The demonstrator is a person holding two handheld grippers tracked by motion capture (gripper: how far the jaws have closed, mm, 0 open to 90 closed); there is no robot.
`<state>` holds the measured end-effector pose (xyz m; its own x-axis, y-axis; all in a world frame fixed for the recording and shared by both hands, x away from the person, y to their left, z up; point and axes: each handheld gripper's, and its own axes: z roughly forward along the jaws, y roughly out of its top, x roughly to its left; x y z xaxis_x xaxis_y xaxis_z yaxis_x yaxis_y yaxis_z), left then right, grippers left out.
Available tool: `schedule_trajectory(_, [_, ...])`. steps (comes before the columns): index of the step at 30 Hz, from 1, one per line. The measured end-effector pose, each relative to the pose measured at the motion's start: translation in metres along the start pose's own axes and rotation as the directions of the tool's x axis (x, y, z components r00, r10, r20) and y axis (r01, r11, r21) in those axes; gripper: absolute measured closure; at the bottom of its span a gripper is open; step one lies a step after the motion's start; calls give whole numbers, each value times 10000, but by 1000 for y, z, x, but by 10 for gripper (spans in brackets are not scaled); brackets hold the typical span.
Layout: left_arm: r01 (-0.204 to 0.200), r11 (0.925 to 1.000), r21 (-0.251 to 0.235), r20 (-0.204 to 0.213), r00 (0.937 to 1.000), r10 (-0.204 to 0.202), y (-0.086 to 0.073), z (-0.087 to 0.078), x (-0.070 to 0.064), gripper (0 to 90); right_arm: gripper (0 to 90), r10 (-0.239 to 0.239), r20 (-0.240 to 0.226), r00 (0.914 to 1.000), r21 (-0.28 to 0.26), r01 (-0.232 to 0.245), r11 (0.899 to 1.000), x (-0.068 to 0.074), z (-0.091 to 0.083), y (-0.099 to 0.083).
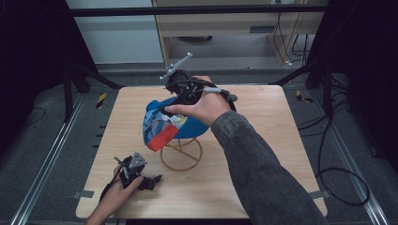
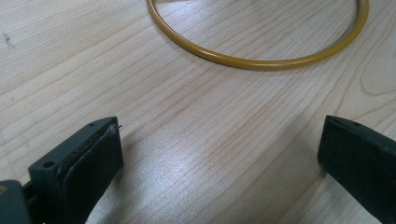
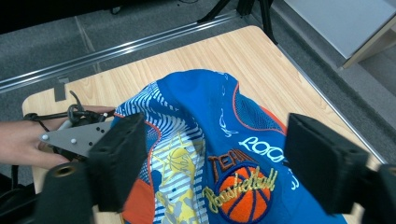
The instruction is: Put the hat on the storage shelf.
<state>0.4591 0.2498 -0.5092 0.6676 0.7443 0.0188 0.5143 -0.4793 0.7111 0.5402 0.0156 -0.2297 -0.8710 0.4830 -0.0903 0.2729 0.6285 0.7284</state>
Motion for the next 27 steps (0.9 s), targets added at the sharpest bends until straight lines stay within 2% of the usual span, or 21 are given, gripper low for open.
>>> schedule_trajectory(5, [0,10000,6,5,10000,0,0,0,0,0,118,38,57,10000,-64,-37,10000,2,0,0])
schedule_trajectory(8, [0,10000,3,4,10000,0,0,0,0,0,66,-98,133,9999,-59,99,9999,3,1,0])
schedule_trajectory(11, [-2,10000,4,3,10000,2,0,0,0,0,63,-61,206,9998,48,60,10000,3,0,0])
schedule_trajectory(17, [-2,10000,6,3,10000,2,0,0,0,0,57,98,402,9991,-116,-93,9999,3,-5,-3])
schedule_trajectory(27, [1,10000,3,4,10000,-1,0,0,0,0,49,133,567,9983,-566,-101,9983,2,-25,-18])
